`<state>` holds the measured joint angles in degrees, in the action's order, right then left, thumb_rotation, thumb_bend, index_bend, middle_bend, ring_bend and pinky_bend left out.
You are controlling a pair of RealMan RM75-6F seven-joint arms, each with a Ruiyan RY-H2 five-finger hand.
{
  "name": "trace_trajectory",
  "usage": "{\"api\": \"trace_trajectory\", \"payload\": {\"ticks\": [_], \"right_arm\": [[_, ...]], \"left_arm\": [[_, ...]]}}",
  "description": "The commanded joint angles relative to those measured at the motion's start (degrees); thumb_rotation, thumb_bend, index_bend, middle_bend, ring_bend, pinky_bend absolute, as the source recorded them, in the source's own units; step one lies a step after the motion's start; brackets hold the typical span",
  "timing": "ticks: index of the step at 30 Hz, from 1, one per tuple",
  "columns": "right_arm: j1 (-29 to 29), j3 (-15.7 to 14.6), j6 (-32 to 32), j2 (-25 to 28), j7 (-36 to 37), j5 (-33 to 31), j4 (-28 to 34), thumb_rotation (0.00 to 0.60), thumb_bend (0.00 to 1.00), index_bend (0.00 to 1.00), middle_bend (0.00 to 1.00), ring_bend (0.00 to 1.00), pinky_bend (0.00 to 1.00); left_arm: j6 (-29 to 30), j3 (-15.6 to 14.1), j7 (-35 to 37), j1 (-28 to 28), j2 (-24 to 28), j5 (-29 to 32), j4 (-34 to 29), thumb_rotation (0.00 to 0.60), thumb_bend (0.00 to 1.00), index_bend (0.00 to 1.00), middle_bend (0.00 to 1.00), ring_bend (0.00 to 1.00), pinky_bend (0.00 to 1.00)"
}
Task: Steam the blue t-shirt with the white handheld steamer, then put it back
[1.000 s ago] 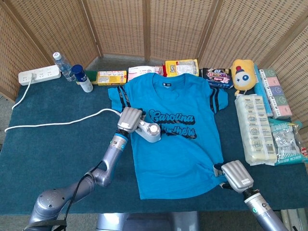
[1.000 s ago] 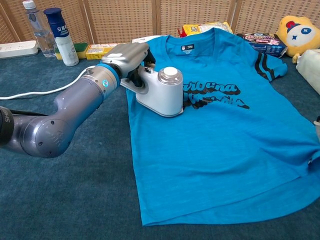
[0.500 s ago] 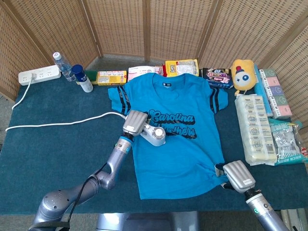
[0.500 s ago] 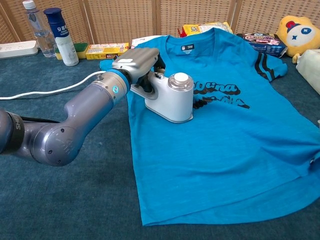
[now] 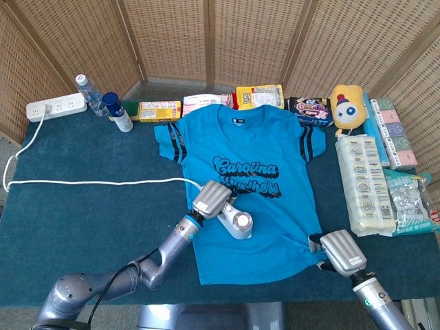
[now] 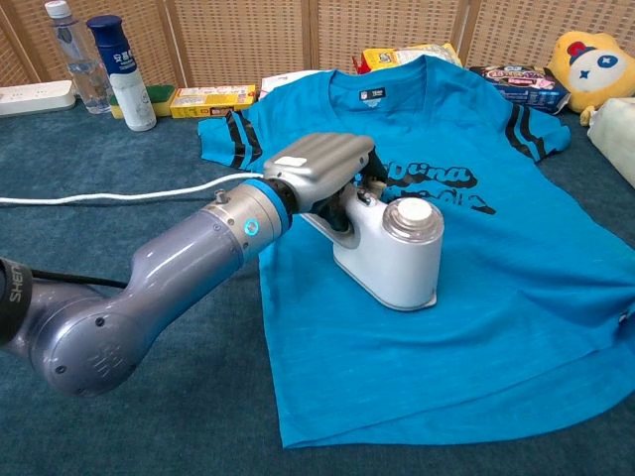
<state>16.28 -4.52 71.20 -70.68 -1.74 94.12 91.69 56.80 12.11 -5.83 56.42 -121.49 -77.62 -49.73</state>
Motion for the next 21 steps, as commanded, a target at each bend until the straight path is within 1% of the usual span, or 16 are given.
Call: {"api": "trace_trajectory", "payload": {"ticks": [1,11,16,21], "right_arm": [[-0.04,-0.02,0.05,0.02,-0.01,0.07,0.11,0.600,0.48,0.68,0.62,0.62,0.73],[-0.06,0.11,0.21,0.02,-0.18,0.21,0.52,0.600,0.48,0.68,0.62,0.62,0.73],[-0.15,0.16,0.49,0.11,-0.07,0.35,0.74,0.600,0.48,0.68,0.62,0.62,0.73],[-0.25,0.09,0.68,0.08,-0.17,0.58,0.89,0.600,0.48,0.68,0.62,0.62,0.73]], "left_arm": [[1.66,-2.82,0.48,-2.29,2.45,-2.42,-4.40,0.600,0.38,0.76,0.73,0.66,0.77],[3.45,-6.19,-0.90,-5.37,8.11,-5.54,-13.02,0.600,0.37,0.76,0.73,0.66,0.77],[4.04,-7.97,-1.93,-6.85,10.63,-6.95,-15.92,0.600,0.37,0.76,0.73,0.66,0.77],[4.70,-9.25,-1.98,-8.11,12.08,-8.15,-17.31,0.600,0.37,0.76,0.73,0.66,0.77]]}}
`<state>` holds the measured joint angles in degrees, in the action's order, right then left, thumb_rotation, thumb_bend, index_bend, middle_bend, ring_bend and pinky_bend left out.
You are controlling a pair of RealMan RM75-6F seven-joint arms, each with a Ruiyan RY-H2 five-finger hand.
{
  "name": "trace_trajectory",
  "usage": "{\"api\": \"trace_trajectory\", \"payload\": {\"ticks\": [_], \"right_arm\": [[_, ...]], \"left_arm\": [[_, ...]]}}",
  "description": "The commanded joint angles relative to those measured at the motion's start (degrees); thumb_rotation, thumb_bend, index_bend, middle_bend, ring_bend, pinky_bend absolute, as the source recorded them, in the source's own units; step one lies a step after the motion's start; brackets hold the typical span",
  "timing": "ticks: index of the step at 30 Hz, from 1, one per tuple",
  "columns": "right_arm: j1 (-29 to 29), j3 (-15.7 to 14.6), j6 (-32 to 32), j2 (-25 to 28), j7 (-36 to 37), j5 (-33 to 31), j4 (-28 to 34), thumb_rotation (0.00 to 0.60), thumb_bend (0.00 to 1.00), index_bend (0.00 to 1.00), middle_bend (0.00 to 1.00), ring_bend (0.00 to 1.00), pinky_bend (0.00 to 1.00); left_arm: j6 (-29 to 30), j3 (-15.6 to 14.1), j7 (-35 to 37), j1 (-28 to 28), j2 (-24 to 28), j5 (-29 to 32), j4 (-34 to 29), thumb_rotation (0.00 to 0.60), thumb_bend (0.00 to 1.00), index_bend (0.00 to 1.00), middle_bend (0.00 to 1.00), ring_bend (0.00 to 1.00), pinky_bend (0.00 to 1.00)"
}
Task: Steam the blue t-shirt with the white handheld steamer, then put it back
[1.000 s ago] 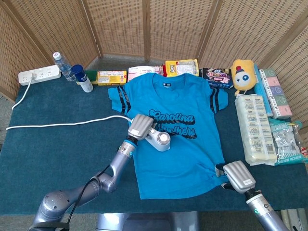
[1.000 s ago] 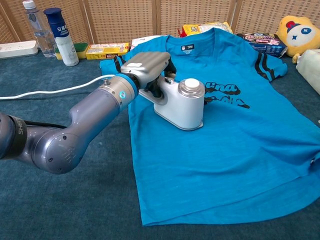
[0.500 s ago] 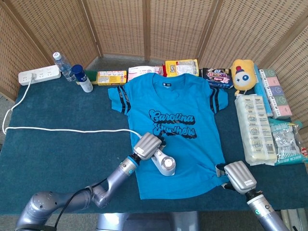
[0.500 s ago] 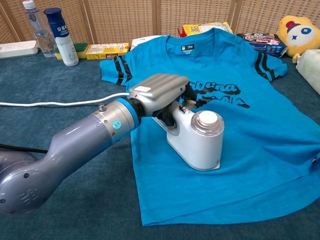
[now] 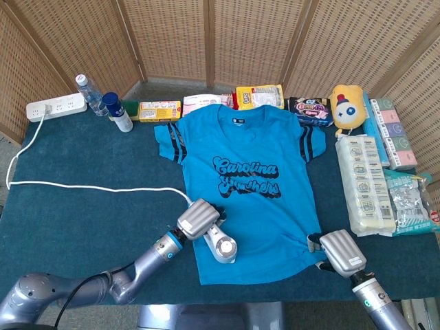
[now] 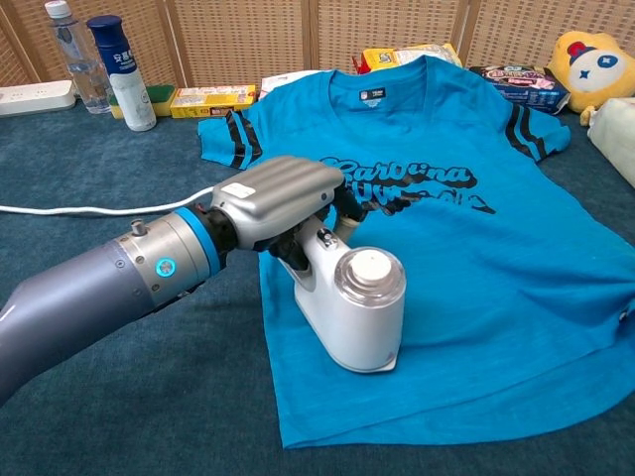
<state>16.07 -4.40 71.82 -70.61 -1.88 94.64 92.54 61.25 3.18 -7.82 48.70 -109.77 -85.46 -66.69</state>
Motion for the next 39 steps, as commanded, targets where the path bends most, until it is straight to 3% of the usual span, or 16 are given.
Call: {"api": "trace_trajectory", "payload": {"ticks": [1,12,33,39], "right_arm": [[-0.05,-0.03,0.09,0.01,-0.04,0.09,0.07,0.600,0.48,0.68,0.62,0.62,0.73],[-0.03,0.04,0.05,-0.02,-0.36,0.18,0.42,0.600,0.48,0.68,0.63,0.62,0.73],[-0.40,0.13,0.11,-0.02,0.18,-0.45,-0.14,0.600,0.48,0.68,0.63,0.62,0.73],[-0.59,0.07,0.27,0.08,0.33,-0.50,-0.24,0.600,0.48,0.68,0.63,0.62,0.73]], "left_arm": [[0.34,-0.51,0.10,-0.64,0.57,-0.44,-0.58,0.600,0.37,0.76,0.73,0.66,0.77],[1.49,-2.19,0.86,-3.23,2.79,-1.85,-2.50,0.600,0.37,0.76,0.73,0.66,0.77],[-1.66,3.95,0.21,-0.20,-6.19,0.12,5.91,0.600,0.37,0.76,0.73,0.66,0.77],[-1.56,3.55,0.70,-0.09,-6.62,-0.56,6.69,0.600,0.37,0.76,0.73,0.66,0.77]]}}
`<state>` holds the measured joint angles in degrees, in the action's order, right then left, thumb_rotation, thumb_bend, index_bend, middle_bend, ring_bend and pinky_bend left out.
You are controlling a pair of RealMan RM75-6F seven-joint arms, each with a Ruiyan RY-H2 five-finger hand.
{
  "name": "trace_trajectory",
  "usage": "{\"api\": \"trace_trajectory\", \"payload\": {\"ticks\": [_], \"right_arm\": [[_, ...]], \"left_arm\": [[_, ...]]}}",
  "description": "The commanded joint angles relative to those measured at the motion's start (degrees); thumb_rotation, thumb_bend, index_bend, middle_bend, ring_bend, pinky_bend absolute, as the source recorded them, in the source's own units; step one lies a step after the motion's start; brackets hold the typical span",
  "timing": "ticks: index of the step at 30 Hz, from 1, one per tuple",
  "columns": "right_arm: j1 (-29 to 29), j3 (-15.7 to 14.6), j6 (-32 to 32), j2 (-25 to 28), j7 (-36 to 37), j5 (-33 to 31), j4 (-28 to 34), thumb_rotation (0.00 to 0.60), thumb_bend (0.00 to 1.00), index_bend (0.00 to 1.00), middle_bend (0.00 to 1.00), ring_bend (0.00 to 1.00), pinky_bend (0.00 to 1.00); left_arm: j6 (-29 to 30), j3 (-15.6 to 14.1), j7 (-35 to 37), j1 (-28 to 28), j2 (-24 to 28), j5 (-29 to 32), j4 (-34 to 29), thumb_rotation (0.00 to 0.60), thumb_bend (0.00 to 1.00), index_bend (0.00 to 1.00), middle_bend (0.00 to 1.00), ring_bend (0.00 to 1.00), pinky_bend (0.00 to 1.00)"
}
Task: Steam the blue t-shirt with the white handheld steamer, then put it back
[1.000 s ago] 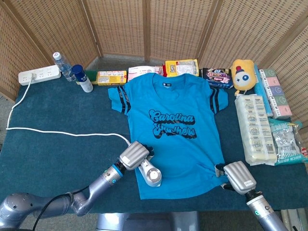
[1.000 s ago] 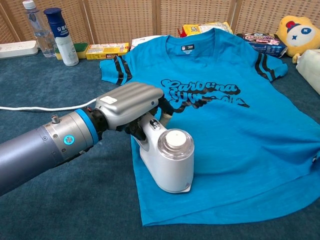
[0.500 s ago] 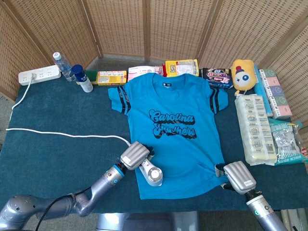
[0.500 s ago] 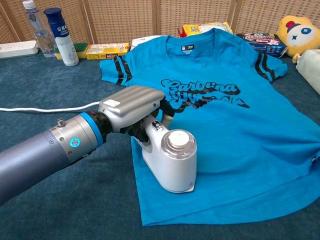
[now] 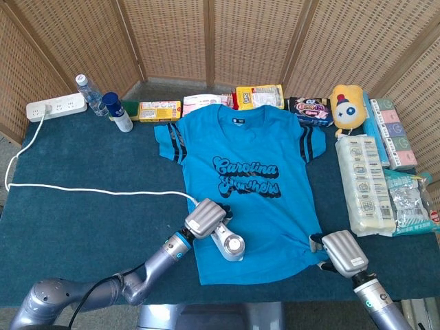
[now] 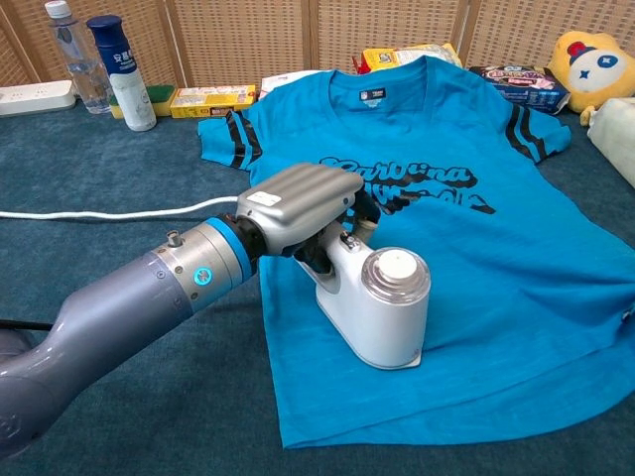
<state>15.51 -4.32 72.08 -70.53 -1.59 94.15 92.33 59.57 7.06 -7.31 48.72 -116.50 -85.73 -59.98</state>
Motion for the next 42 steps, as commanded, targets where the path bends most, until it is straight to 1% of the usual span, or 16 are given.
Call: {"api": "trace_trajectory", "payload": {"ticks": [1,10,15,20,26,32,34,38,40,42], "right_arm": [[-0.04,-0.01,0.02,0.01,0.07,-0.02,-0.03,0.600,0.48,0.68,0.63,0.62,0.73],[0.25,0.17,-0.27,-0.44,0.17,0.15,-0.14,0.600,0.48,0.68,0.63,0.62,0.73],[0.69,0.47,-0.80,-1.07,-0.30,0.07,-0.08,0.600,0.48,0.68,0.63,0.62,0.73],[0.85,0.70,-1.08,-1.34,-0.59,-0.30,-0.09,0.600,0.48,0.68,0.63,0.62,0.73],[0.97,1.02,-1.51,-1.46,-0.79,-1.17,-0.44,0.600,0.48,0.68,0.63,0.62,0.73],[0.93,1.17,-1.88,-1.57,-1.13,-2.01,-0.76,0.600,0.48,0.68,0.63,0.62,0.73],[1.01,1.21,-2.23,-1.62,-1.49,-2.36,-0.87,0.600,0.48,0.68,0.63,0.62,0.73],[1.05,1.19,-2.83,-1.56,-2.11,-3.04,-0.87,0.600,0.48,0.67,0.63,0.61,0.72],[0.99,1.22,-3.04,-1.45,-2.66,-3.49,-0.79,0.600,0.47,0.65,0.62,0.61,0.71],[0.89,1.25,-3.04,-1.41,-3.17,-3.77,-0.81,0.600,0.47,0.60,0.60,0.59,0.68]], "left_arm": [[0.23,-0.54,0.28,-0.20,0.23,-0.48,-0.08,0.600,0.37,0.76,0.73,0.66,0.77],[1.98,-3.54,1.16,-1.80,3.71,-3.14,-2.30,0.600,0.37,0.76,0.73,0.66,0.77],[4.86,-4.31,2.50,-3.98,8.89,-3.88,-6.34,0.600,0.37,0.76,0.73,0.66,0.77],[6.87,-3.01,3.37,-6.26,13.13,-1.93,-9.69,0.600,0.37,0.76,0.73,0.66,0.77],[7.87,-0.74,4.14,-8.77,17.77,1.92,-11.04,0.600,0.37,0.76,0.73,0.66,0.77],[7.11,1.15,4.68,-9.98,19.94,5.42,-8.58,0.600,0.37,0.76,0.73,0.66,0.77],[5.92,2.27,5.01,-10.22,20.10,7.66,-5.55,0.600,0.37,0.76,0.73,0.66,0.77],[3.84,3.12,6.47,-9.87,19.26,9.35,-1.09,0.600,0.36,0.76,0.73,0.66,0.77],[2.90,3.55,7.00,-9.53,18.30,10.03,1.68,0.600,0.36,0.76,0.73,0.66,0.77],[2.23,3.89,7.90,-9.26,17.54,10.44,3.42,0.600,0.36,0.76,0.73,0.66,0.77]]}}
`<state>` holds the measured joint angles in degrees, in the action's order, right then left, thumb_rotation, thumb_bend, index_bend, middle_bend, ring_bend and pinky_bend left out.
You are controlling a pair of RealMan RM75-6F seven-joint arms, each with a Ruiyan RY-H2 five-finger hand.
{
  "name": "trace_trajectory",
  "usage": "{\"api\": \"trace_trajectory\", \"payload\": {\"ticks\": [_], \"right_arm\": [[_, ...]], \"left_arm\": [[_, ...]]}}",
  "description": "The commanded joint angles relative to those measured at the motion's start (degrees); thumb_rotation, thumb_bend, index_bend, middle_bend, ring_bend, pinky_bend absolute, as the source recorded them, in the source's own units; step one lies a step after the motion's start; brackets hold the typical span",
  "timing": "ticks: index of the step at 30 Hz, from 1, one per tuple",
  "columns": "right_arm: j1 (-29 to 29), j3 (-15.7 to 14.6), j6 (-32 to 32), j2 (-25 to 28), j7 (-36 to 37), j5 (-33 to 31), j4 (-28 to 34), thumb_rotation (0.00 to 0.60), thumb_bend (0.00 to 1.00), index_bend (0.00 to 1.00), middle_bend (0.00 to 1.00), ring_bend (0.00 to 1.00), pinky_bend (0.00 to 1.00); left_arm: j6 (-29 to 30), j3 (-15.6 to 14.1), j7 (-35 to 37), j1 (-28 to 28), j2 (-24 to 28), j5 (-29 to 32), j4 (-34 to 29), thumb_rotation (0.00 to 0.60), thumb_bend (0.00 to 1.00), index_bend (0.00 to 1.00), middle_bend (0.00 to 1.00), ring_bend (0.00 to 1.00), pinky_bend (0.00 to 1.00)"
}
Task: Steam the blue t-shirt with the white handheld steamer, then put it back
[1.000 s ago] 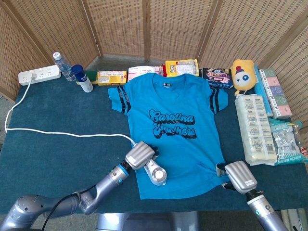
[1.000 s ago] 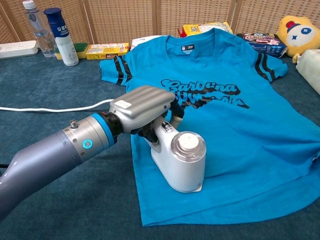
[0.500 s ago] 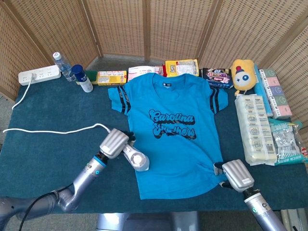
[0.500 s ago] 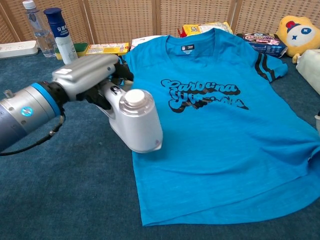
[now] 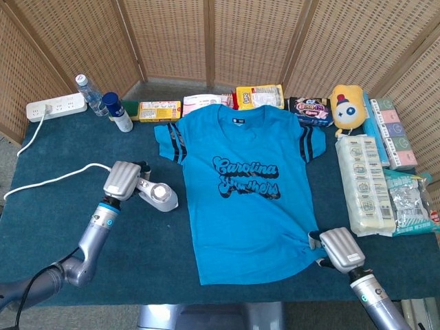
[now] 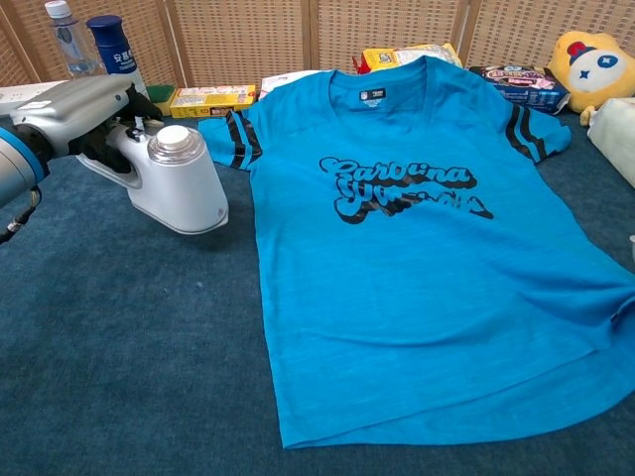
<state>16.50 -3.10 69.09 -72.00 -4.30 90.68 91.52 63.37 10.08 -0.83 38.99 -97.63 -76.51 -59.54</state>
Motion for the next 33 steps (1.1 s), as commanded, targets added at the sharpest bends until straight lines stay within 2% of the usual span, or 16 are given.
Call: {"api": "trace_trajectory", "payload": {"ticks": [1,9,15,18,28,33], "right_arm": [[-0.16,0.05,-0.09,0.10,-0.80,-0.51,0.01,0.600,0.47,0.58,0.59,0.58,0.66],[-0.41,0.32,-0.91,0.85,-3.12,-2.65,1.05,0.600,0.43,0.36,0.42,0.42,0.47],[-0.63,0.48,-1.07,2.12,-4.08,-3.76,2.53,0.600,0.38,0.20,0.34,0.34,0.39],[-0.77,0.59,-1.01,2.63,-4.27,-4.17,3.07,0.600,0.34,0.15,0.31,0.32,0.38],[-1.07,0.74,-0.69,3.37,-3.97,-4.50,3.70,0.600,0.31,0.11,0.30,0.30,0.36],[-1.25,0.84,-0.41,3.66,-3.90,-4.59,3.94,0.600,0.31,0.10,0.30,0.30,0.36]], "left_arm": [[-2.04,1.06,1.95,0.61,-1.80,1.53,3.98,0.600,0.36,0.76,0.73,0.66,0.77],[-5.35,2.46,5.08,3.24,-7.05,2.50,13.78,0.600,0.35,0.76,0.73,0.66,0.77],[-6.91,3.37,6.77,4.90,-10.38,3.00,19.58,0.600,0.35,0.76,0.73,0.66,0.77],[-7.23,3.51,7.48,5.59,-11.59,2.81,21.57,0.600,0.35,0.76,0.73,0.66,0.77],[-9.19,3.87,8.42,7.27,-14.16,2.94,26.18,0.600,0.33,0.76,0.73,0.65,0.76],[-10.13,3.54,8.82,7.15,-14.03,2.88,25.98,0.600,0.30,0.73,0.70,0.60,0.74]]}}
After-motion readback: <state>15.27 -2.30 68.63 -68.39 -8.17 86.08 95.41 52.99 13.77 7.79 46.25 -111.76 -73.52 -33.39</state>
